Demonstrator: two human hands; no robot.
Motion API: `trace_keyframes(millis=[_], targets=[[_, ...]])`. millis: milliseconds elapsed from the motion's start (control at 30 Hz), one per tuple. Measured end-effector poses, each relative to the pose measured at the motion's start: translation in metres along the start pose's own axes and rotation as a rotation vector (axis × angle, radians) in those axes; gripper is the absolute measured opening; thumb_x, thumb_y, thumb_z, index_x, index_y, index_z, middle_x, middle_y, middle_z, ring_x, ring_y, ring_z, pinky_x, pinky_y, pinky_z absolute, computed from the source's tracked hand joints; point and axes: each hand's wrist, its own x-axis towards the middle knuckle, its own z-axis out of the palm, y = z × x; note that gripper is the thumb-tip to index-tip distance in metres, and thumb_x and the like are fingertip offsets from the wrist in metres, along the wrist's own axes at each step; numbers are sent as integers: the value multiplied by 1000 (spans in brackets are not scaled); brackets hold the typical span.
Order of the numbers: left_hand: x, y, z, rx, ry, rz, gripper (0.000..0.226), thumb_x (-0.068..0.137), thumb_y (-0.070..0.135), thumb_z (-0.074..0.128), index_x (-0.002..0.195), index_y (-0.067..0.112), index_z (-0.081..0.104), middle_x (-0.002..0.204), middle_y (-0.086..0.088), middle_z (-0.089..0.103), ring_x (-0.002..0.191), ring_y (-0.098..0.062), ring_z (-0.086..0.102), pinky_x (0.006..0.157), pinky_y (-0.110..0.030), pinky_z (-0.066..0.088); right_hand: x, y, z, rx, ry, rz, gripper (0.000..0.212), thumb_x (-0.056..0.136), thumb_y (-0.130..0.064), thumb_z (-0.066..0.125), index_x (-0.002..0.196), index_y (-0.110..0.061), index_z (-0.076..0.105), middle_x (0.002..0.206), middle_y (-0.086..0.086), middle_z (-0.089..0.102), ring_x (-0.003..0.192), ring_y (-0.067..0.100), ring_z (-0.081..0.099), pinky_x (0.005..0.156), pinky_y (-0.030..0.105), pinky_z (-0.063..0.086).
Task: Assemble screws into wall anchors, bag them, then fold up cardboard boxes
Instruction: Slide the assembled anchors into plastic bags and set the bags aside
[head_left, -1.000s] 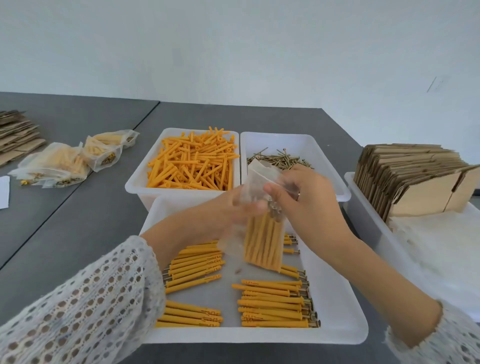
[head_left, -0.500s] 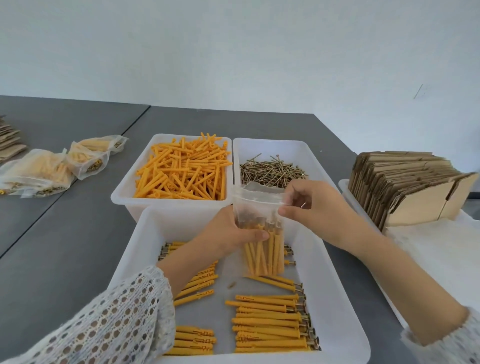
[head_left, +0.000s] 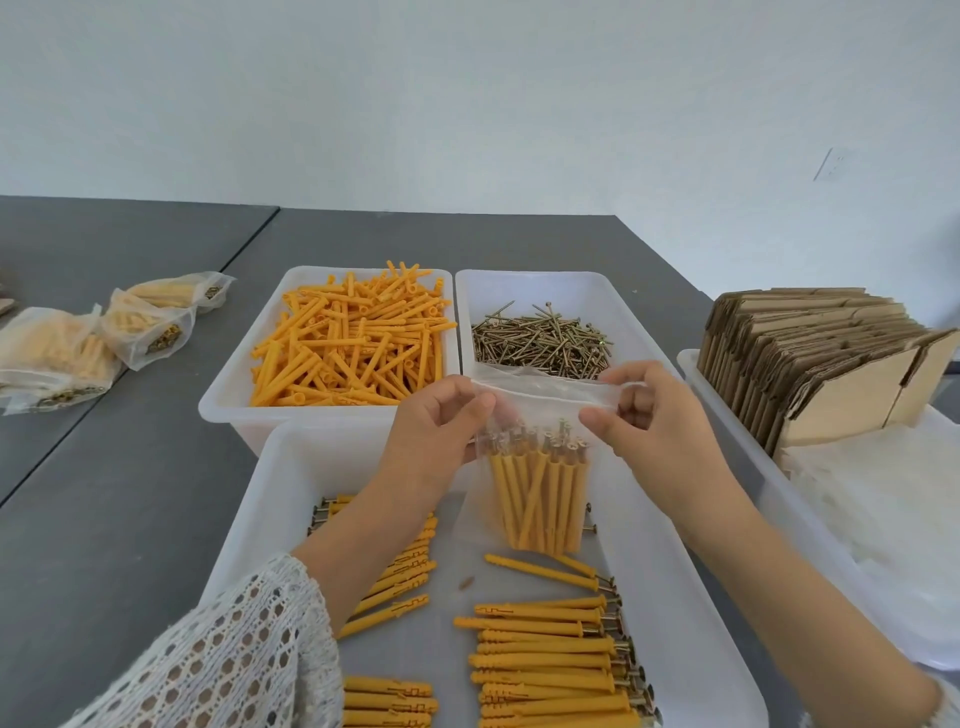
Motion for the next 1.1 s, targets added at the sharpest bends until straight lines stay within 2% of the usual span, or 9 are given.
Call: trace_keyframes(millis=[67,133,233,267,367,400,500,667,1100], targets=[[0,0,1,-26,0,-1,17,100,9,54,93,-2,66,97,-20,73,99,-34,70,82,-38,61,2,3,-1,84,-34,83,5,89,-16,69,91,-12,66,66,1,56,58,6,49,57,15,44],[-1,1,1,-26,16,4,16,99,12,56,93,2,66,98,-20,73,99,-34,70,82,-41,59,1,7,-2,150,-33,130,12,91,-17,67,81,-11,67,57,-6,53,54,5,48,55,14,45],[-1,1,1,16,55,33,17,99,17,57,94,6,69,100,-25,71,102,-45,63,90,-52,53,-1,11,-2,240,1,161,14,93,-18,64,86,-7,68,57,-7,53,58,5,49,62,20,47],[-1,2,1,24,68,46,17,99,17,58,94,5,69,97,-22,72,100,-41,65,89,-51,54,-2,11,-1,258,9,168,15,94,-18,63,87,-6,68,58,-7,54,59,4,50,63,21,47],[0,2,0,58,90,103,14,97,16,60,89,8,69,84,0,75,84,-12,68,74,-26,57,-4,12,3,296,31,180,14,95,-16,62,88,-5,67,61,-6,56,60,5,51,65,21,47],[0,2,0,73,95,123,14,96,16,61,85,12,68,81,5,75,79,-9,64,67,-20,53,-5,11,4,309,42,183,14,95,-15,62,88,-5,67,63,-5,56,61,6,51,66,21,47],[0,0,-2,98,120,169,17,95,17,63,79,19,67,79,9,74,74,-9,58,58,-17,46,-7,11,8,310,85,184,13,95,-14,61,88,-4,67,64,-3,57,60,6,52,65,20,48],[1,-1,-2,116,122,201,16,94,17,64,79,21,66,79,10,74,73,6,62,64,-10,46,-9,9,10,301,141,174,11,95,-13,61,87,-8,67,64,-4,57,57,3,51,61,16,50],[0,-2,-2,120,146,246,30,93,11,64,70,30,63,80,1,74,75,-1,61,66,-9,42,-12,11,11,325,167,166,7,93,-10,64,87,-7,68,57,-11,54,55,4,47,56,11,45]])
